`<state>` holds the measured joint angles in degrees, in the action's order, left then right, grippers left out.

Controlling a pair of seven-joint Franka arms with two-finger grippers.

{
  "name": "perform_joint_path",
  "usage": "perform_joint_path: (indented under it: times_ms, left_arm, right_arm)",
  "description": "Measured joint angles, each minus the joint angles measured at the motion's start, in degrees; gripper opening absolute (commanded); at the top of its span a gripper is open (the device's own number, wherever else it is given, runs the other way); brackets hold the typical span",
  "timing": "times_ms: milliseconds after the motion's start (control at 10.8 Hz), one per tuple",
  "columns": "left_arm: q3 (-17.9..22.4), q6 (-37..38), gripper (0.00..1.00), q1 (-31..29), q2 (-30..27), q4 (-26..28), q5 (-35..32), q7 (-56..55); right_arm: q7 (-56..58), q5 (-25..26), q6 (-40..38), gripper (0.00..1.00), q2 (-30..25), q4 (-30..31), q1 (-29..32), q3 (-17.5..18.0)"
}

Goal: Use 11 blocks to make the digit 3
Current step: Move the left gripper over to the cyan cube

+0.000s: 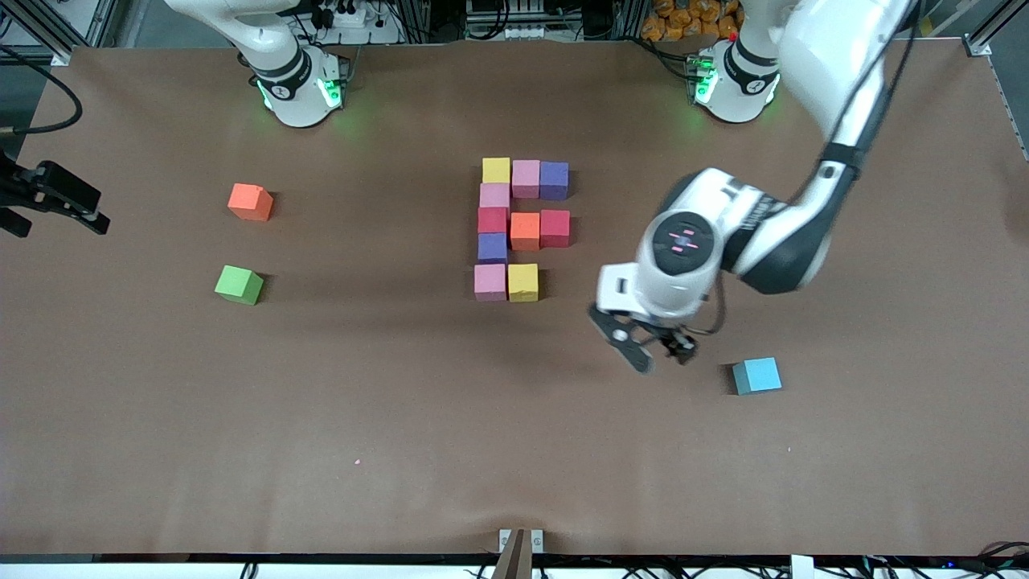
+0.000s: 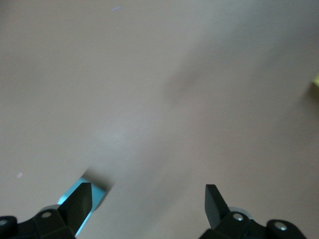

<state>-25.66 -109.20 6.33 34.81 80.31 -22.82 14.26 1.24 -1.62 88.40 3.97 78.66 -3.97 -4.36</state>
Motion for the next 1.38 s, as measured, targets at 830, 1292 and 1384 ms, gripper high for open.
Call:
perform_joint_path:
  times_ms: [830, 1292, 1384]
  left_arm:
    - [4.33, -6.57, 1.00, -14.26, 3.26, 0.73, 3.43, -14.88]
    - [4.99, -8.32, 1.00, -14.09, 6.59, 0.85, 3.77, -29.68]
    - [5.00, -8.97, 1.00, -14.09, 7.14, 0.87, 3.80, -30.27]
  right_arm:
    - [2.09, 0.05, -1.19, 1.00, 0.27, 1.76, 3.28, -0.21]
    - [2.14, 0.09, -1.08, 1.00, 0.45, 2.06, 3.36, -0.24]
    - [2.19, 0.09, -1.08, 1.00, 0.45, 2.06, 3.39, -0.25]
